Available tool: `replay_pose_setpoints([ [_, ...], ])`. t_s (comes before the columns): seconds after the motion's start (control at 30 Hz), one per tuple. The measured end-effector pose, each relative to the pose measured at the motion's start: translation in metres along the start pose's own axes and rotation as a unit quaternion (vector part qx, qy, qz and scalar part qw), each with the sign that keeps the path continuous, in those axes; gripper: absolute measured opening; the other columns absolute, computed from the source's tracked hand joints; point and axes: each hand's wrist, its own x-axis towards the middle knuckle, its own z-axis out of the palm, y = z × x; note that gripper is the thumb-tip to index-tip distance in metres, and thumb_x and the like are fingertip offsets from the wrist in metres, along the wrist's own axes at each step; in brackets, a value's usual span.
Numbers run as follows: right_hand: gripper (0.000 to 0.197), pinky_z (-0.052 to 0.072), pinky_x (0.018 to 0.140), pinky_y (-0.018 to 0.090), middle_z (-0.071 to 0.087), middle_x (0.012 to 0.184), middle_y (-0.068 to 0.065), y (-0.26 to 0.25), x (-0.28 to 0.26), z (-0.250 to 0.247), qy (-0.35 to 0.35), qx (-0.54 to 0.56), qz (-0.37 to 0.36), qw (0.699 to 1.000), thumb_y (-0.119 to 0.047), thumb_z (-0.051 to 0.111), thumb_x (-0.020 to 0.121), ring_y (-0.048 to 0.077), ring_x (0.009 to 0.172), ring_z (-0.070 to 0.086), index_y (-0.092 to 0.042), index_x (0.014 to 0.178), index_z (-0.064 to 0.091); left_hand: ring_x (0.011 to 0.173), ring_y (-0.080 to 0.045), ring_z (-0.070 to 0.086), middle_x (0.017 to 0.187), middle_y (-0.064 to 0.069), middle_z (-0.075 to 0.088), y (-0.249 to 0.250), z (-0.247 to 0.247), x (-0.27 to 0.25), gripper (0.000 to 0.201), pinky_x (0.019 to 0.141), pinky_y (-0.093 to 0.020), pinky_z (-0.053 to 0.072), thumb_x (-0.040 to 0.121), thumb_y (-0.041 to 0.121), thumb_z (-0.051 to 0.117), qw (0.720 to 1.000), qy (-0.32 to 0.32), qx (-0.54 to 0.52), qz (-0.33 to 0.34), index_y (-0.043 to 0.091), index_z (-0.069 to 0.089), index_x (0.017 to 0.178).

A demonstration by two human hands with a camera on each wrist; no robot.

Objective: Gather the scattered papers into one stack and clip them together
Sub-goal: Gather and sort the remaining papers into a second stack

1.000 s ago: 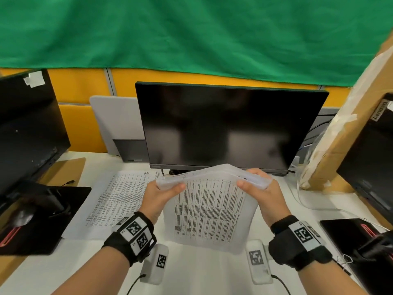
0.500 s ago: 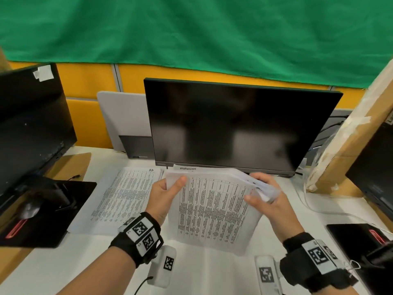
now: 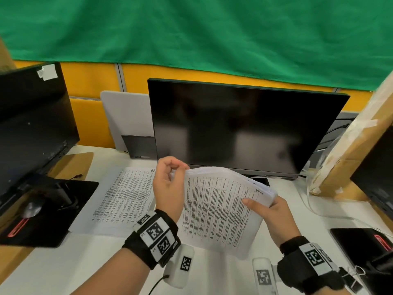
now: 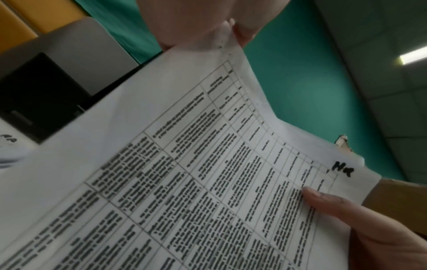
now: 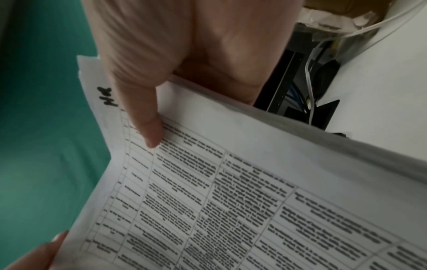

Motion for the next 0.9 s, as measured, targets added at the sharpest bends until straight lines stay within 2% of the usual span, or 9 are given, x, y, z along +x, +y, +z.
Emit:
replay_pose_setpoints([
  [0.1,0.035,0.057,0.078,0.036,0.076,0.1,-0.002,-0.002,0.0,0.001,0.001,0.004,0.002,1.0,-0.035,0.08,0.063,0.02,0.095,0.071,-0.033,0.097,0.07,0.088,-0.024,0.062,0.09,-0.006,0.062,-0.001,-0.002,-0.001,0.019,0.089,-0.042,0.05,0.086,0.014,0.055,0.999,-0.034,-0.023,0.021,0.03,0.051,0.095],
  [0.23,0.062,0.054,0.088,0.045,0.075,0.104,0.0,-0.004,0.0,0.002,-0.019,0.005,0.0,1.0,-0.061,0.084,0.037,0.019,0.096,0.071,-0.038,0.094,0.073,0.088,-0.011,0.063,0.102,-0.001,0.057,-0.018,-0.01,-0.001,0.05,0.079,-0.027,0.057,0.075,0.015,0.063,0.991,-0.126,-0.042,-0.021,0.042,0.043,0.113],
  [0.3,0.063,0.052,0.091,0.048,0.075,0.105,0.002,-0.003,0.002,-0.001,-0.027,0.012,0.006,1.0,-0.06,0.084,0.036,0.022,0.099,0.07,-0.038,0.094,0.074,0.087,-0.016,0.063,0.1,-0.002,0.059,-0.028,-0.017,-0.001,0.047,0.077,-0.031,0.057,0.075,0.01,0.058,0.986,-0.139,-0.044,-0.084,0.039,0.049,0.11],
  [0.4,0.069,0.053,0.089,0.051,0.075,0.103,0.005,0.001,0.004,0.001,-0.025,0.025,0.024,0.999,-0.056,0.087,0.034,0.024,0.097,0.071,-0.031,0.097,0.073,0.091,-0.026,0.063,0.091,-0.006,0.066,-0.036,-0.016,-0.004,0.015,0.09,-0.046,0.051,0.078,0.012,0.054,0.97,-0.129,-0.037,-0.201,0.016,0.058,0.092],
  [0.47,0.074,0.054,0.087,0.052,0.076,0.1,0.005,0.001,0.004,0.007,-0.003,0.032,0.032,0.999,-0.054,0.088,0.034,0.024,0.093,0.072,-0.023,0.1,0.072,0.093,-0.026,0.064,0.088,-0.005,0.069,-0.033,-0.008,-0.006,0.009,0.088,-0.041,0.053,0.085,0.01,0.051,0.966,-0.128,-0.04,-0.221,0.011,0.061,0.086],
  [0.6,0.028,0.057,0.078,0.034,0.077,0.09,-0.005,-0.006,0.011,0.015,0.088,0.05,-0.005,0.995,-0.027,0.078,0.07,0.015,0.089,0.073,-0.022,0.096,0.07,0.08,-0.007,0.068,0.086,0.001,0.07,-0.02,0.004,-0.005,0.021,0.063,-0.019,0.054,0.088,0.002,0.047,0.979,-0.086,-0.083,-0.167,0.015,0.062,0.083],
  [0.67,0.02,0.055,0.076,0.027,0.077,0.088,-0.008,-0.007,0.012,0.017,0.104,0.034,-0.023,0.994,-0.019,0.073,0.078,0.008,0.086,0.072,-0.025,0.097,0.07,0.072,0.0,0.068,0.079,0.006,0.07,-0.021,0.001,-0.008,0.022,0.058,-0.013,0.053,0.089,-0.001,0.046,0.981,-0.075,-0.082,-0.159,0.014,0.06,0.08],
  [0.77,0.021,0.054,0.074,0.022,0.075,0.09,-0.007,-0.006,0.005,0.02,0.141,0.006,-0.065,0.988,-0.019,0.068,0.083,0.004,0.085,0.07,-0.018,0.104,0.069,0.073,-0.003,0.068,0.078,0.007,0.072,-0.032,-0.005,-0.017,0.023,0.06,-0.016,0.053,0.09,0.001,0.045,0.978,-0.088,-0.054,-0.179,0.015,0.061,0.08],
  [0.9,0.012,0.048,0.059,0.008,0.067,0.073,-0.016,-0.015,0.0,0.019,0.186,0.007,-0.149,0.971,-0.009,0.051,0.093,-0.005,0.067,0.061,-0.007,0.092,0.063,0.08,-0.012,0.068,0.089,-0.002,0.071,-0.043,-0.009,-0.018,0.021,0.063,-0.023,0.053,0.091,0.004,0.045,0.975,-0.092,-0.045,-0.196,0.014,0.063,0.085],
])
